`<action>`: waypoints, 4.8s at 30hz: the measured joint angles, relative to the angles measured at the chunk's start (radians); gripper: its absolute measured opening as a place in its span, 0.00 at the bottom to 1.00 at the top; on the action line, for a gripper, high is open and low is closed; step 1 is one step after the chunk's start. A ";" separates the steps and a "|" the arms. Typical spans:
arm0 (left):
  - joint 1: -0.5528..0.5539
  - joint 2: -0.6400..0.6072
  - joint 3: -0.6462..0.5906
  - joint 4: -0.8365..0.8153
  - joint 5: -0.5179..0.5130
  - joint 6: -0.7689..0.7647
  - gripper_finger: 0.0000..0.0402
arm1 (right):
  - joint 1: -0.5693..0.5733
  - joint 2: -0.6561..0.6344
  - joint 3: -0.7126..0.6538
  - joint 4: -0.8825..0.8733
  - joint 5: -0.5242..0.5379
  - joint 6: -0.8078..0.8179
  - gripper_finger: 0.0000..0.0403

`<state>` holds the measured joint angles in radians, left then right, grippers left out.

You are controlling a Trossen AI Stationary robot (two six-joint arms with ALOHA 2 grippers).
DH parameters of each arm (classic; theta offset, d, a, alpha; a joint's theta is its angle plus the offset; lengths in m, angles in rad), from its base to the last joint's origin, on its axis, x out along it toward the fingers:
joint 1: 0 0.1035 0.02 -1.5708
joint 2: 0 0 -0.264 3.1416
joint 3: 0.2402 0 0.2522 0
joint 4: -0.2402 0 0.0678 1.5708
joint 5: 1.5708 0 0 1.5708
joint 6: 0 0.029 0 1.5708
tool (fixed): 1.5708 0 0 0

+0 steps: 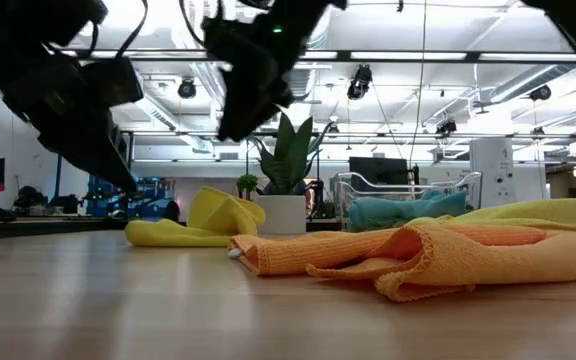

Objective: Fold microfiber towels
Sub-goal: Fold the left yellow microfiber towel

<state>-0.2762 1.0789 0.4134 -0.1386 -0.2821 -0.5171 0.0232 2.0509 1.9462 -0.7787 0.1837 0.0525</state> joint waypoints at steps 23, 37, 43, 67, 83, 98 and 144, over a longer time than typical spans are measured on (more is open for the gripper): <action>0.097 0.291 0.425 -0.155 0.041 0.174 0.03 | 0.042 -0.633 -0.993 0.794 -0.007 -0.153 0.57; 0.350 0.499 0.667 -0.236 0.096 0.519 0.44 | 0.000 -0.890 -1.222 0.924 -0.007 -0.219 0.57; 0.445 0.593 0.669 -0.239 0.200 0.534 0.44 | -0.004 -0.926 -1.248 0.922 -0.007 -0.209 0.57; 0.455 0.631 0.668 -0.315 0.206 0.576 0.02 | -0.006 -0.930 -1.248 0.926 0.002 -0.219 0.57; 0.333 0.400 0.658 -0.659 0.200 0.510 0.00 | -0.006 -0.928 -1.248 0.921 0.002 -0.162 0.57; 0.275 0.397 0.553 -0.722 0.237 0.391 0.32 | -0.006 -0.916 -1.248 0.926 0.001 -0.156 0.57; 0.100 0.061 0.169 -0.228 -0.083 0.062 0.51 | -0.177 -0.421 -0.777 0.849 -0.219 -0.271 0.57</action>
<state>-0.1766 1.1400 0.5822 -0.3664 -0.3648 -0.4554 -0.1537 1.6300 1.1690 0.0705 -0.0358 -0.2187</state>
